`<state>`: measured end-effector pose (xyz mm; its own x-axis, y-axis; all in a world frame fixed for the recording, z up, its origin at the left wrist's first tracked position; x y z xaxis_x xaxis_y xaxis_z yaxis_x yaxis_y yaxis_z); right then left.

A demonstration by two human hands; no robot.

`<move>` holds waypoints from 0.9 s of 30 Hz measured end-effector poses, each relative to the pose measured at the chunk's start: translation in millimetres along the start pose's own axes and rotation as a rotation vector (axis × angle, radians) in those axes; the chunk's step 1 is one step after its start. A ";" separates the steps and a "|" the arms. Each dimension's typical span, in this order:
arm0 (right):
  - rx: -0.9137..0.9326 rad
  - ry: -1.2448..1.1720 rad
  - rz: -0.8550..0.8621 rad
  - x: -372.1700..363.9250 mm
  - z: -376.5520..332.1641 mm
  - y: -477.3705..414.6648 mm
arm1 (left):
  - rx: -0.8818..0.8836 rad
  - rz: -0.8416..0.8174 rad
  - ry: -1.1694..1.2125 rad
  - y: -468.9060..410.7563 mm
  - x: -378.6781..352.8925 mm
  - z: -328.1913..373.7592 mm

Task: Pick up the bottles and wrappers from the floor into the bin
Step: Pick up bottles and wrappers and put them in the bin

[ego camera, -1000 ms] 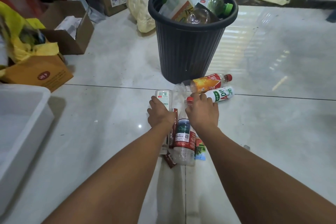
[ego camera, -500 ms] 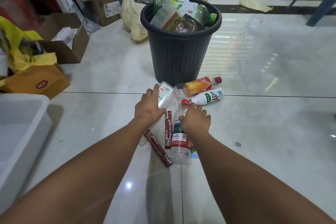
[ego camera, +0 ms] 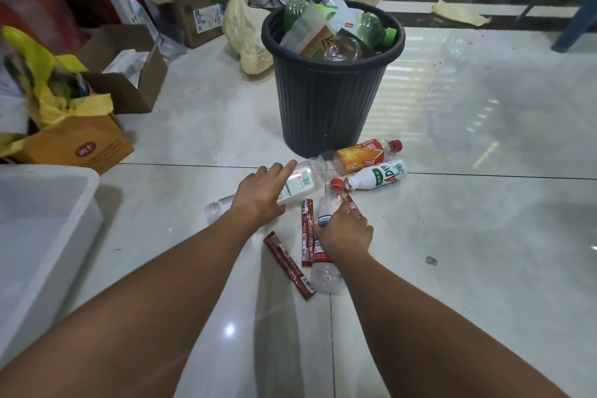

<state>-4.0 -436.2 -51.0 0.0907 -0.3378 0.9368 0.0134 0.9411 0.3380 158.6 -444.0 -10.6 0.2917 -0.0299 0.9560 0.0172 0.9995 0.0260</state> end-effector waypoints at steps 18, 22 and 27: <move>-0.105 -0.114 -0.035 -24.6 -9.2 -16.4 | 0.039 0.140 -0.027 -6.2 -13.9 -8.0; -0.123 -0.123 -0.025 -27.1 -9.0 -17.6 | 0.051 0.135 -0.028 -6.7 -17.8 -9.8; -0.112 -0.112 -0.008 -26.3 -4.9 -19.5 | 0.058 0.137 -0.025 -6.0 -18.6 -10.2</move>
<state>-1.8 -445.5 -82.7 -0.0210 -0.3390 0.9406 0.1247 0.9325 0.3388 162.8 -449.5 -31.5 0.2638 0.1063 0.9587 -0.0770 0.9931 -0.0889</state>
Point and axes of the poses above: each hand's wrist, its own y-axis away from the middle knuckle, its own x-axis out of the back of the hand, z = x × y, the point moved 7 cm from there along -y, towards the middle knuckle, and after that the axes turned 12 degrees about y, right-handed, at the moved point
